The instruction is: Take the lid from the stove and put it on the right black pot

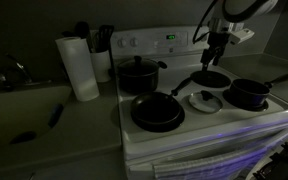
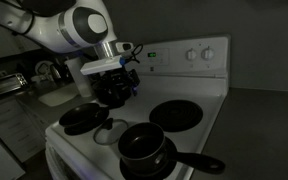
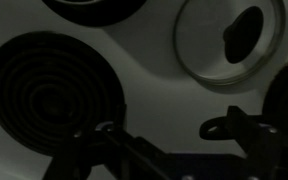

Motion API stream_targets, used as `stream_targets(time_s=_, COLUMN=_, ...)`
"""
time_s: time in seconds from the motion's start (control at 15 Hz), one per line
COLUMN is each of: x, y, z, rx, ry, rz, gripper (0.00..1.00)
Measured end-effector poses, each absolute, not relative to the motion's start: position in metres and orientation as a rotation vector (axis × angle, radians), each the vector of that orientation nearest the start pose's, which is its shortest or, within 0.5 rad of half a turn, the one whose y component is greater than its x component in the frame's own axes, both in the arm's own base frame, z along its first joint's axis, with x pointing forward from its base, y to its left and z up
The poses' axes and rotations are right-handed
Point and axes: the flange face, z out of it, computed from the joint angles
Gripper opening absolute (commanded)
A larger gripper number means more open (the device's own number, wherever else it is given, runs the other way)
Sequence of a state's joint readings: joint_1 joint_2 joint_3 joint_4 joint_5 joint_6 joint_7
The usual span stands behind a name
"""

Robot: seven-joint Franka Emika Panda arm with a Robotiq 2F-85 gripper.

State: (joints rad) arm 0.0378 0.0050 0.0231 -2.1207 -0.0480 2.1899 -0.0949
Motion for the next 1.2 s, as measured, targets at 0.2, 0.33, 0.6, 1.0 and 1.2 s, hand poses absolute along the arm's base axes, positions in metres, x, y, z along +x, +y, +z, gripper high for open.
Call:
stream_targets(time_s=0.2, x=0.545, y=0.051, z=0.417, rx=-3.177, ry=-0.296, rz=-0.064, gripper=1.0)
stream_targets(time_s=0.33, x=0.545, y=0.05, z=0.417, rx=-3.179, ry=-0.294, rz=-0.063, gripper=1.0)
stream_targets(time_s=0.6, x=0.543, y=0.058, z=0.411, rx=-3.181, ry=-0.264, rz=-0.045, gripper=1.0)
stream_targets(time_s=1.0, x=0.523, y=0.112, z=0.408, rx=-3.159, ry=-0.301, rz=-0.029, gripper=1.0)
stream_targets(time_s=1.2, x=0.5, y=0.118, z=0.408, rx=-3.134, ry=-0.288, rz=-0.02, gripper=1.0)
